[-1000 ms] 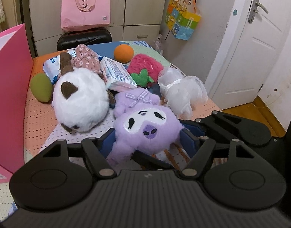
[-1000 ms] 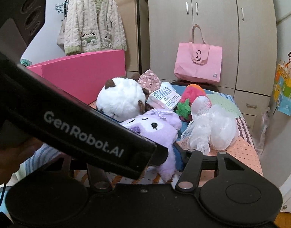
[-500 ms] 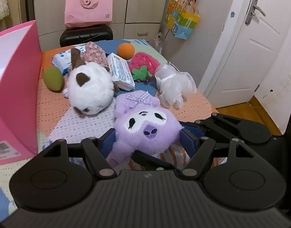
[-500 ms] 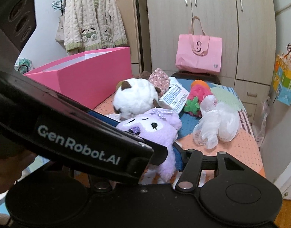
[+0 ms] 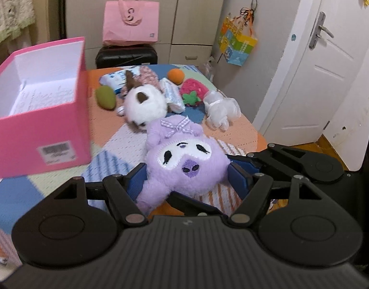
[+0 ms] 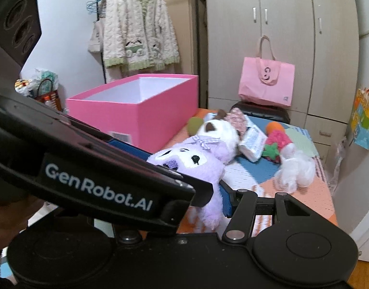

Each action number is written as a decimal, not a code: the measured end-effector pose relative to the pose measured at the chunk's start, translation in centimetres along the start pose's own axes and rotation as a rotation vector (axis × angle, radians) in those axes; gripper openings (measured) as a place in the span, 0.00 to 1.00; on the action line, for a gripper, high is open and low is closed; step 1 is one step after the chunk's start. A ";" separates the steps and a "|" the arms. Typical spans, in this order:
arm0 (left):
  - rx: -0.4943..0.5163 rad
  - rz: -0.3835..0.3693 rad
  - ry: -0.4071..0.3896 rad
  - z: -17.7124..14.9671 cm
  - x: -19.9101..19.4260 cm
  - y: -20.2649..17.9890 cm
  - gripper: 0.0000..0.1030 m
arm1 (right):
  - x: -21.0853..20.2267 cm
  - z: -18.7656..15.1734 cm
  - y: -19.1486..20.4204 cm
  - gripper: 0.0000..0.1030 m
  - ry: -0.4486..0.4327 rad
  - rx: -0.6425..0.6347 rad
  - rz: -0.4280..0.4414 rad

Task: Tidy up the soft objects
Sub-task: 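Lift the purple plush with the left gripper and carry it into the pink box, then open the left gripper to drop the purple plush in the box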

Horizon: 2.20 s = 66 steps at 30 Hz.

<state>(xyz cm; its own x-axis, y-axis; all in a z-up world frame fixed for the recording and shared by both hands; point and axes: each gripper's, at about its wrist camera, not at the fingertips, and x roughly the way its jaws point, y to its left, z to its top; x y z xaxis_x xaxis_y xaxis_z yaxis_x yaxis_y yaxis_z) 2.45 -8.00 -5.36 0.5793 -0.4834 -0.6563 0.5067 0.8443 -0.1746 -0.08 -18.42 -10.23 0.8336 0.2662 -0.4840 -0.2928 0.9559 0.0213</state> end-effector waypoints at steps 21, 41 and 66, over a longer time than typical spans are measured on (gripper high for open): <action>-0.095 0.130 -0.090 1.3 -8.9 8.6 0.70 | 1.3 6.3 9.4 0.61 -0.039 -0.177 0.202; -0.241 0.087 -0.038 13.1 0.7 21.7 0.70 | 16.7 18.3 5.0 0.61 0.038 -0.214 0.298; -0.651 0.025 0.220 15.0 12.7 32.1 0.70 | 32.6 21.3 5.3 0.61 0.438 -0.520 0.375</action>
<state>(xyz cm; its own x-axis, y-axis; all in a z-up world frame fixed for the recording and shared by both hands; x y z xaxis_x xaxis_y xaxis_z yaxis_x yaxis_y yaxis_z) 35.64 9.52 -8.28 0.4076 -0.4622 -0.7876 -0.0314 0.8548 -0.5179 35.55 -2.05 -7.24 0.4062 0.3834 -0.8295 -0.7910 0.6021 -0.1090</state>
